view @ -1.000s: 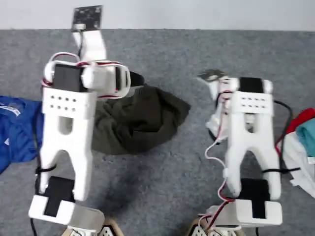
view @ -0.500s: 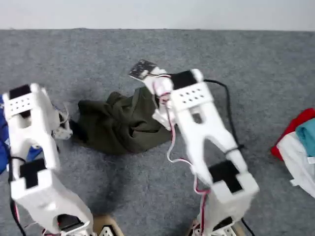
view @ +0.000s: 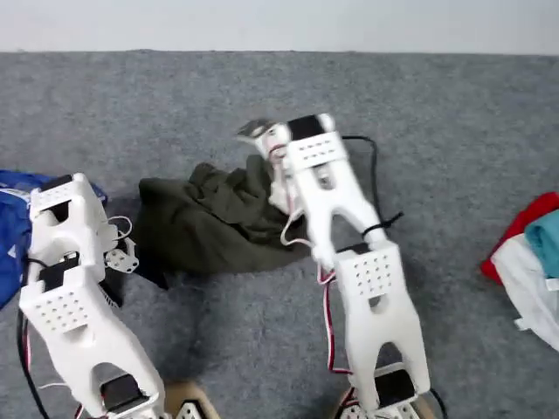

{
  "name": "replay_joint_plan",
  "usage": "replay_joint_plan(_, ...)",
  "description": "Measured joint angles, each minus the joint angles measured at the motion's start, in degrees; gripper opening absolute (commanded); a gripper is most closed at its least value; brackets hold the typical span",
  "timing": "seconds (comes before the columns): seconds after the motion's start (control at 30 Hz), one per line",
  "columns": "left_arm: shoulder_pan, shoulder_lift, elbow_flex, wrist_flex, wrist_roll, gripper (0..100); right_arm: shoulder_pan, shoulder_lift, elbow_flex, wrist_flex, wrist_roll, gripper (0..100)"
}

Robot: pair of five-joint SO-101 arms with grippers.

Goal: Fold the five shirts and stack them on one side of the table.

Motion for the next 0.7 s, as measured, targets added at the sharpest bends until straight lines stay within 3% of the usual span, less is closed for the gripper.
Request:
replay_joint_plan(0.17,0.3,2.2,-2.0,0.6,-0.2,10,4.9,-6.6,5.9,0.1,0.0,0.9)
replay_joint_plan(0.3,1.1,5.9,-5.7,0.5,-0.6,1,5.5,-18.4,22.7,0.1,2.9,0.9)
replay_joint_plan(0.5,1.2,13.5,-12.6,1.3,-0.4,1,3.7,-35.1,56.8,-0.3,7.7,1.6)
replay_joint_plan(0.7,1.3,17.4,-16.4,1.6,-0.4,1,12.6,-44.8,62.2,-6.3,5.8,1.8)
